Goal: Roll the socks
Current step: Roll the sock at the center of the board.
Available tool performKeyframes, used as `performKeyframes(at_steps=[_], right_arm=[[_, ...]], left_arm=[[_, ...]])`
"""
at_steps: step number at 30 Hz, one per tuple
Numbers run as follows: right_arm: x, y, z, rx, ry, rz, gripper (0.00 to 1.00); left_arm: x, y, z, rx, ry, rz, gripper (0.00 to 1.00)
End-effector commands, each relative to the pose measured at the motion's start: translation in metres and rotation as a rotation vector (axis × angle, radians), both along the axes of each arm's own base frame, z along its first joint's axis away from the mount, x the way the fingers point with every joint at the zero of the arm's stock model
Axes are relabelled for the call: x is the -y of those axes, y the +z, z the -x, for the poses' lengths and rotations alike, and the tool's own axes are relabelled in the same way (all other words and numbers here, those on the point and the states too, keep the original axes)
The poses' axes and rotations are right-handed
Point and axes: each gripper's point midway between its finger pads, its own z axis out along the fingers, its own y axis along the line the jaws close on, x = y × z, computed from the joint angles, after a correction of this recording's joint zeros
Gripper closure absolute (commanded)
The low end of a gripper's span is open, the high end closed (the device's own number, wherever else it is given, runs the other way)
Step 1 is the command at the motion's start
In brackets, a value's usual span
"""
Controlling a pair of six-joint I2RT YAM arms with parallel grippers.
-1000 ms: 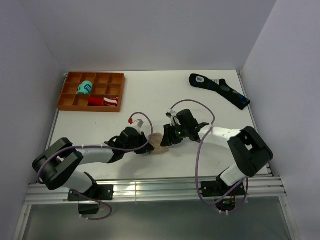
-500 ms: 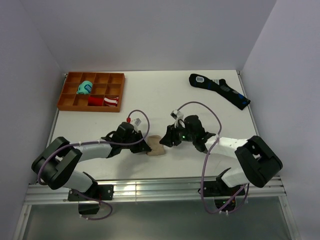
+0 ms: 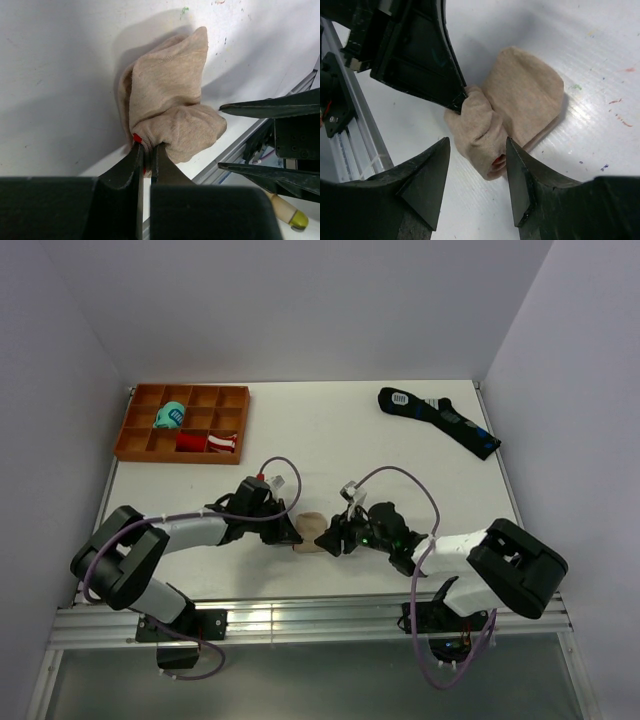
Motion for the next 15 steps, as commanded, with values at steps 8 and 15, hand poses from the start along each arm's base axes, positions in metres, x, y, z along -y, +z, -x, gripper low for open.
performKeyframes(at_steps=[8, 15], right_arm=[[-0.001, 0.035, -0.010, 0.218, -0.031, -0.103, 0.44], [0.000, 0.019, 0.004, 0.205, 0.013, -0.116, 0.43]], left_arm=[[-0.018, -0.028, 0.030, -0.190, -0.095, -0.057, 1.00], [-0.023, -0.037, 0.030, -0.230, -0.104, -0.089, 1.00]])
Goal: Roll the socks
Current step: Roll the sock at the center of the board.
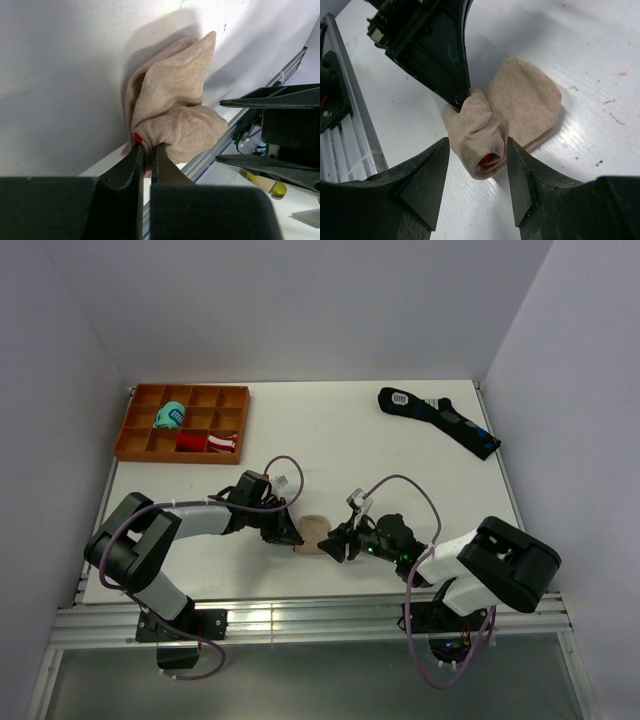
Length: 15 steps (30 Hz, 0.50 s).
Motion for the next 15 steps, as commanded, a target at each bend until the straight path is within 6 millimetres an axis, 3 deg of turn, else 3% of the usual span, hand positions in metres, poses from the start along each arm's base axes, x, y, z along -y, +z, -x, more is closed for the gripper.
performKeyframes(at_steps=[1, 15], right_arm=[[-0.009, 0.017, 0.001, 0.076, 0.030, -0.066, 0.43], [-0.018, -0.009, -0.003, 0.009, 0.010, 0.016, 0.44]], left_arm=[[-0.024, -0.032, 0.025, -0.101, -0.033, -0.140, 1.00], [-0.020, -0.030, 0.020, -0.098, -0.019, -0.133, 1.00]])
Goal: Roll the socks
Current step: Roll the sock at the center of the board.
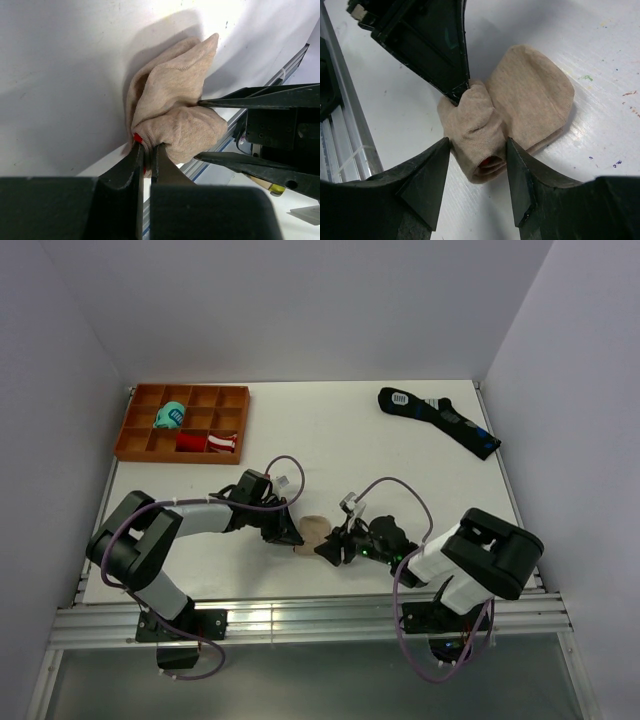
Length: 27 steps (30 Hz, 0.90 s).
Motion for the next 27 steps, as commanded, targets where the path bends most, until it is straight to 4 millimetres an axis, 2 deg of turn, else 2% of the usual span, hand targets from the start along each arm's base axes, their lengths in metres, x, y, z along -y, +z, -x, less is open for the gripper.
performKeyframes(at_steps=[1, 7, 8, 11, 14, 15, 16, 17, 19, 20, 21, 23, 26, 27], right_arm=[[-0.011, 0.009, -0.010, 0.021, -0.017, -0.022, 0.45], [-0.014, -0.007, -0.007, -0.060, -0.017, 0.001, 0.64], [-0.013, -0.011, -0.006, -0.081, -0.016, 0.015, 0.77], [-0.013, -0.016, -0.007, -0.127, -0.019, 0.025, 0.85], [-0.010, -0.021, -0.004, -0.186, -0.013, 0.037, 0.86], [-0.010, -0.022, -0.008, -0.202, -0.017, 0.040, 0.87], [-0.009, -0.025, -0.003, -0.244, -0.002, 0.047, 0.87], [-0.009, -0.026, -0.005, -0.264, -0.004, 0.045, 0.87], [-0.011, -0.027, -0.002, -0.330, 0.021, 0.031, 0.88], [-0.010, -0.031, -0.002, -0.362, 0.026, 0.036, 0.88], [-0.009, -0.032, -0.005, -0.396, 0.011, 0.028, 0.88], [-0.006, -0.043, 0.002, -0.485, 0.029, 0.059, 0.88], [-0.006, -0.045, -0.002, -0.566, 0.014, 0.064, 0.88], [-0.006, -0.047, -0.003, -0.585, 0.009, 0.070, 0.88]], left_arm=[[-0.021, -0.030, 0.020, -0.079, -0.003, -0.128, 1.00], [-0.020, -0.029, 0.020, -0.074, 0.017, -0.108, 1.00], [-0.021, -0.029, 0.019, -0.070, 0.025, -0.108, 0.99], [-0.021, -0.028, 0.019, -0.065, 0.040, -0.103, 0.96], [-0.022, -0.024, 0.017, -0.048, 0.067, -0.091, 0.90], [-0.021, -0.022, 0.016, -0.039, 0.075, -0.087, 0.84], [-0.020, -0.021, 0.013, -0.027, 0.090, -0.075, 0.82], [-0.018, -0.013, 0.009, 0.005, 0.098, -0.051, 0.76], [-0.020, -0.011, 0.006, 0.028, 0.121, -0.052, 0.71], [-0.018, -0.003, 0.002, 0.065, 0.128, -0.031, 0.68], [-0.019, -0.003, 0.001, 0.076, 0.138, -0.035, 0.66], [-0.022, 0.003, -0.007, 0.132, 0.169, -0.036, 0.61], [-0.025, 0.014, -0.018, 0.215, 0.217, -0.021, 0.56], [-0.029, 0.011, -0.017, 0.221, 0.231, -0.025, 0.56]])
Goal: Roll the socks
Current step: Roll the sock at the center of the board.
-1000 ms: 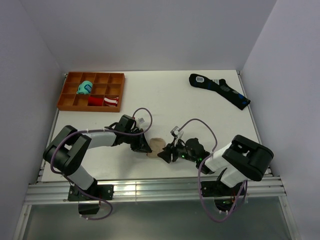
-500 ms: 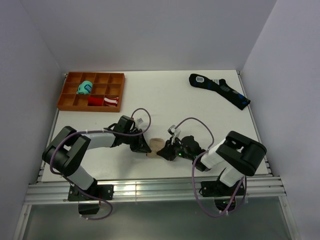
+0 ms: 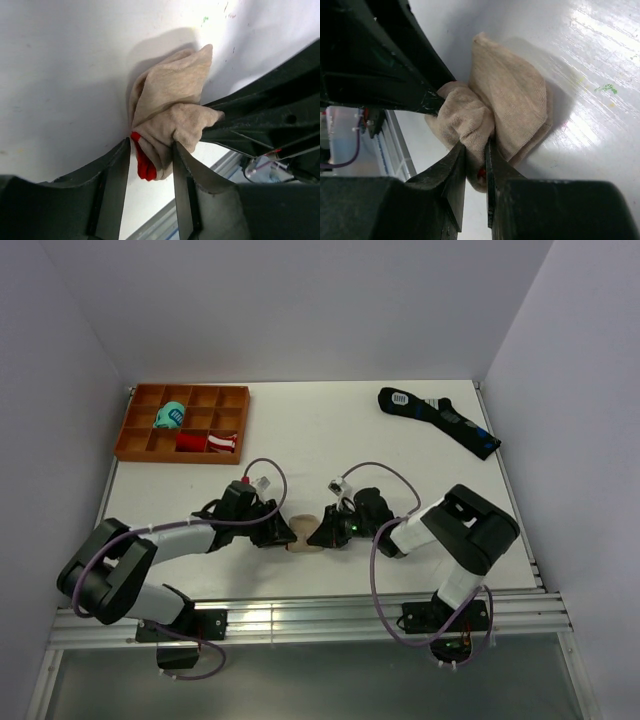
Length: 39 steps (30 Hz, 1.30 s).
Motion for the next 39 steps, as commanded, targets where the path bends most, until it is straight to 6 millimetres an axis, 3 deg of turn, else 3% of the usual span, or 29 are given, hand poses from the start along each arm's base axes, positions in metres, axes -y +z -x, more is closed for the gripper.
performKeyframes(at_steps=[1, 15, 18, 19, 28, 36, 39], right_arm=[[0.020, -0.036, 0.018, -0.217, -0.015, 0.137, 0.88], [0.020, -0.034, 0.018, -0.395, -0.003, 0.263, 0.87], [0.021, -0.034, 0.016, -0.430, -0.004, 0.293, 0.87], [0.022, -0.035, 0.019, -0.458, 0.000, 0.309, 0.87], [0.020, -0.029, 0.008, -0.528, 0.011, 0.369, 0.86], [0.021, -0.030, 0.006, -0.558, 0.014, 0.385, 0.86], [0.021, -0.028, 0.003, -0.562, 0.013, 0.385, 0.86]], left_arm=[[-0.004, 0.008, -0.012, 0.101, 0.061, 0.002, 0.56], [-0.013, 0.040, -0.026, 0.395, 0.180, 0.034, 0.47], [-0.004, 0.045, -0.015, 0.448, 0.141, 0.029, 0.47], [-0.011, 0.043, -0.022, 0.479, 0.192, -0.013, 0.47], [-0.022, 0.024, -0.014, 0.522, 0.276, -0.173, 0.46], [-0.025, 0.050, -0.003, 0.677, 0.358, -0.320, 0.47], [-0.017, 0.050, 0.005, 0.725, 0.316, -0.380, 0.47]])
